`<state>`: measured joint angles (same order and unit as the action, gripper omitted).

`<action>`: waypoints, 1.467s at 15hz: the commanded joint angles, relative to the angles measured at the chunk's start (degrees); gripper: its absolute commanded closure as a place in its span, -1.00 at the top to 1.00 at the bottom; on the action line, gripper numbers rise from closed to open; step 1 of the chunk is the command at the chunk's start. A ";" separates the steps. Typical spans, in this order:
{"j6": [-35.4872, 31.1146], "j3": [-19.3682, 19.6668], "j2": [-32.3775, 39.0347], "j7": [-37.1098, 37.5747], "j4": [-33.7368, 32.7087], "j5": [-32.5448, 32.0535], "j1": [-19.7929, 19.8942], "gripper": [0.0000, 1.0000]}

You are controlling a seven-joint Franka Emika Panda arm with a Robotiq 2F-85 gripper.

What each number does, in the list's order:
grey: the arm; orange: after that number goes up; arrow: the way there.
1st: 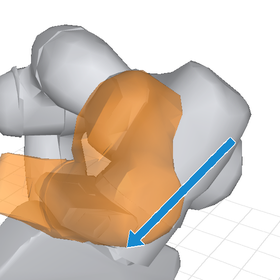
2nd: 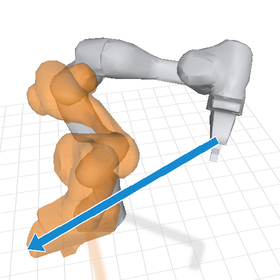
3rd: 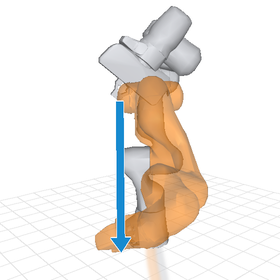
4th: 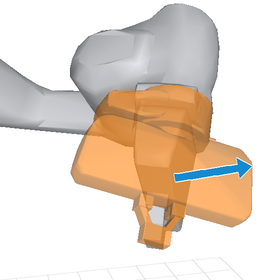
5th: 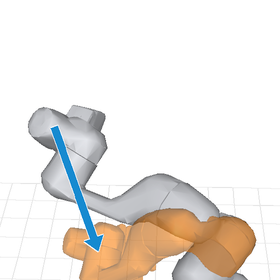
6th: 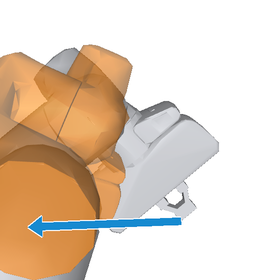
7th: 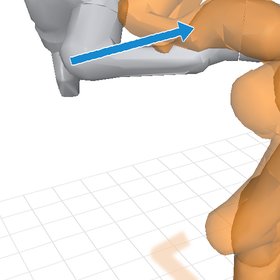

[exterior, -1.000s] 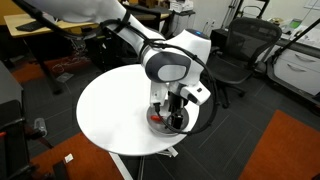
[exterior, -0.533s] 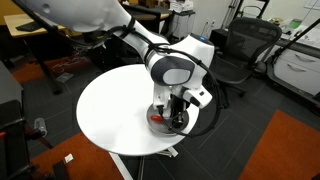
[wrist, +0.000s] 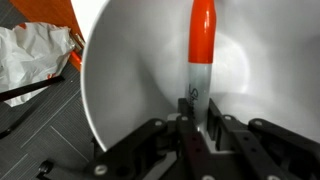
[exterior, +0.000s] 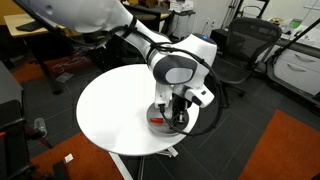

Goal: Take the orange marker out of the grey bowl

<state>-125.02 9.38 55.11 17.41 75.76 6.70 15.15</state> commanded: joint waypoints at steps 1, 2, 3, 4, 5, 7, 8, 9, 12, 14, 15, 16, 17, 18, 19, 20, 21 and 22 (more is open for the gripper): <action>-0.63 0.84 -5.84 1.55 5.89 0.56 -1.66 -0.90; -1.06 1.07 -7.29 1.77 7.52 0.25 -2.21 -0.90; -1.60 1.30 -8.88 2.16 9.33 0.01 -2.81 -0.90; -2.48 1.57 -10.63 2.71 11.43 -0.23 -3.47 -0.90; -3.04 1.88 -12.54 3.22 13.61 -0.55 -4.25 -0.90; -4.16 2.51 -16.17 3.54 17.86 -1.39 -5.92 -0.90; -4.92 2.83 -18.12 4.02 20.16 -1.84 -6.70 -0.90; -5.64 3.13 -19.96 4.45 22.12 -2.59 -7.63 -0.90; -5.54 3.97 -24.58 5.18 26.50 -5.58 -10.30 -0.90; -3.97 3.82 -26.71 4.85 28.13 -8.21 -11.68 -0.90; -3.31 3.57 -27.48 4.60 28.66 -9.48 -12.28 -0.90; -2.41 3.19 -28.06 3.98 29.13 -10.65 -12.80 -0.90; -1.37 2.86 -28.48 3.65 29.50 -11.90 -13.43 -0.90; 0.40 2.28 -28.56 2.46 29.52 -12.79 -13.82 -0.90; 2.61 1.85 -28.32 1.82 29.13 -13.82 -14.33 -0.90; 4.80 1.25 -27.73 1.17 28.46 -14.62 -14.75 -0.90; 6.46 0.82 -27.35 0.97 28.08 -15.52 -15.15 -0.90; 7.73 0.15 -27.02 -0.09 27.88 -16.11 -15.36 -0.90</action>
<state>-121.56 10.71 28.93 19.82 103.07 -7.07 0.58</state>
